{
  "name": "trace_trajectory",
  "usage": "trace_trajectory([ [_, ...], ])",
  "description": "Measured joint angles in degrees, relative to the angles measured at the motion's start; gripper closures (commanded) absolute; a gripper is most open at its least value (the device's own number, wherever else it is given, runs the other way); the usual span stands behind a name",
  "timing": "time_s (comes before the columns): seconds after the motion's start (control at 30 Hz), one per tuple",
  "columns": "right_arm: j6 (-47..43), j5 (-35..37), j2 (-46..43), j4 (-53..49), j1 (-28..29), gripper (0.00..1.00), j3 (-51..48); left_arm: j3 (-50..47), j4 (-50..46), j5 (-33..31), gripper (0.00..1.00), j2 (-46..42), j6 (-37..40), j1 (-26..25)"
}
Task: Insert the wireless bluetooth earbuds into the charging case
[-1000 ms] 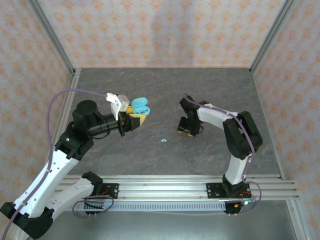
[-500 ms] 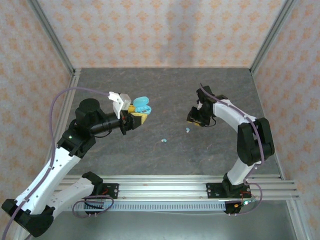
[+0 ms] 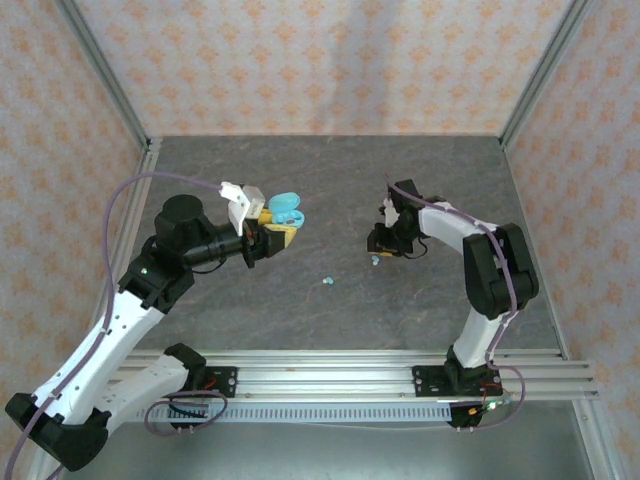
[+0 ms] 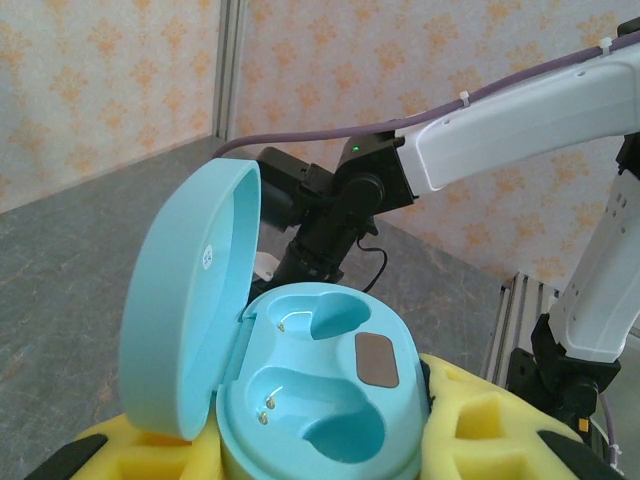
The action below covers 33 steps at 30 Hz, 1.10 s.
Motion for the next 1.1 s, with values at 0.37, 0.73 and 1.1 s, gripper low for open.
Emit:
trace_trajectory([
  [0.37, -3.13, 0.79, 3.06, -0.07, 0.74, 0.65, -0.04, 0.0, 0.07, 0.0, 0.96, 1.11, 0.0, 0.0],
  [0.73, -2.58, 4.81, 3.08, -0.24, 2.01, 0.74, -0.04, 0.0, 0.07, 0.0, 0.96, 1.11, 0.02, 0.0],
  [1.1, 2.91, 7.39, 1.22, -1.7, 2.89, 0.81, -0.28, 0.0, 0.04, -0.02, 0.96, 1.05, 0.2, 0.0],
])
